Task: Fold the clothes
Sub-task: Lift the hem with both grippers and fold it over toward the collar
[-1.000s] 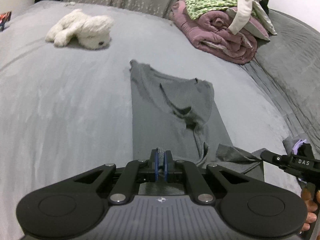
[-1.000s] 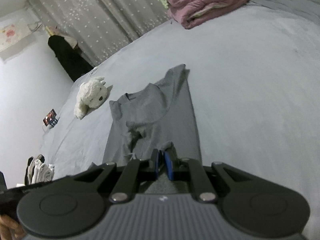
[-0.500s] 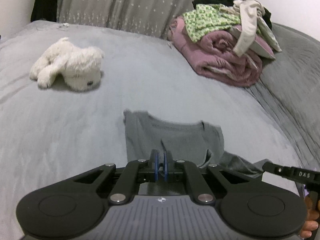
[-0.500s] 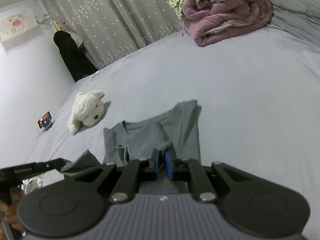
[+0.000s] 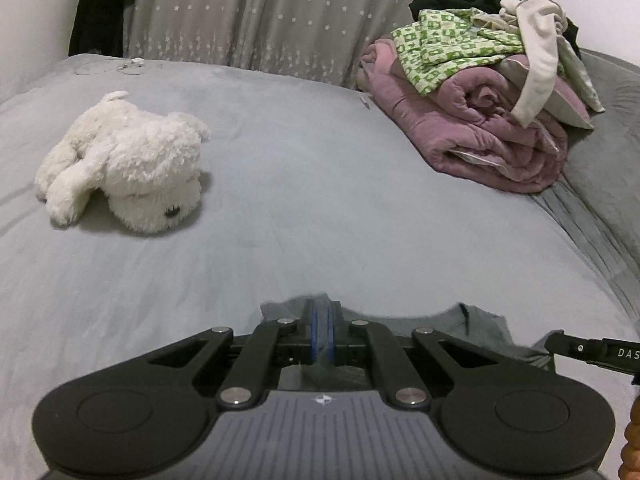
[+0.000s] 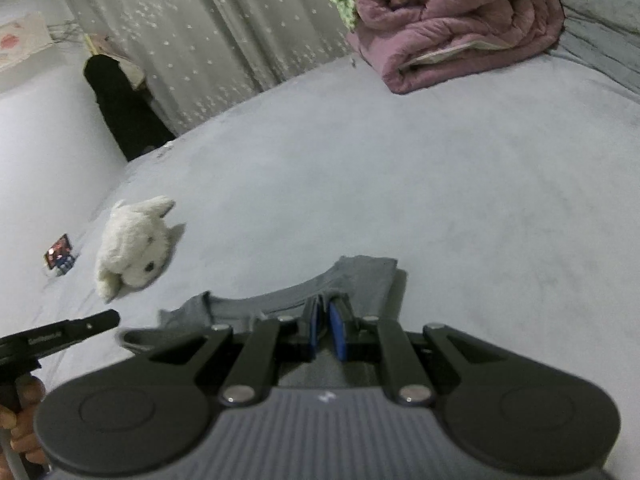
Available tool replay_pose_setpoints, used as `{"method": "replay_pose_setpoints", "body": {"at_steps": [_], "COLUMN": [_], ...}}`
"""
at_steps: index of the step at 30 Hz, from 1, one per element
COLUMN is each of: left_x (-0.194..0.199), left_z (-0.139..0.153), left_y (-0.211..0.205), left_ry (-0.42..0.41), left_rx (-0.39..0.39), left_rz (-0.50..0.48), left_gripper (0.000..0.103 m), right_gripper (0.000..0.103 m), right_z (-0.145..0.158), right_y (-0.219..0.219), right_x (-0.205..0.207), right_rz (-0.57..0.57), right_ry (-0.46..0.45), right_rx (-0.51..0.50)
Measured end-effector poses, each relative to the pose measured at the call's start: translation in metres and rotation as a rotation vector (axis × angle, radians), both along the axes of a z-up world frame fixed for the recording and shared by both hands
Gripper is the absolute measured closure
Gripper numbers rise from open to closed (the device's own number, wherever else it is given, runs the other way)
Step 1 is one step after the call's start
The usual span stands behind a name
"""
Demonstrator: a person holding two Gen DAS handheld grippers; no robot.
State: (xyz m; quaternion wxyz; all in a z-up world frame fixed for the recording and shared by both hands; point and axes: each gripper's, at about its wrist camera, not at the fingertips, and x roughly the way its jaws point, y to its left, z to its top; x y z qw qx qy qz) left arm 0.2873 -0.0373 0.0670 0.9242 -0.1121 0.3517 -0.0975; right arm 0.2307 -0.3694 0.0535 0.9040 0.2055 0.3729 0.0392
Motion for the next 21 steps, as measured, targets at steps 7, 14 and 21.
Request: {"method": "replay_pose_setpoints", "body": {"at_steps": [7, 14, 21], "left_x": [0.014, -0.012, -0.018], "left_z": [-0.025, -0.046, -0.057], "left_y": [0.014, 0.036, 0.032], "left_ry": [0.051, 0.03, -0.006], "left_rx": [-0.09, -0.111, -0.093], "left_rz": [0.012, -0.027, -0.056], "left_gripper": [0.1, 0.096, 0.072], "right_gripper": [0.098, 0.076, 0.066], "right_z": [-0.029, -0.039, -0.037], "right_y": [-0.003, -0.02, -0.015], "right_x": [0.034, 0.01, 0.007], "right_rz": [-0.048, 0.05, 0.135], "right_ry": [0.041, -0.067, -0.13], "right_rx": [-0.012, -0.002, -0.08]}}
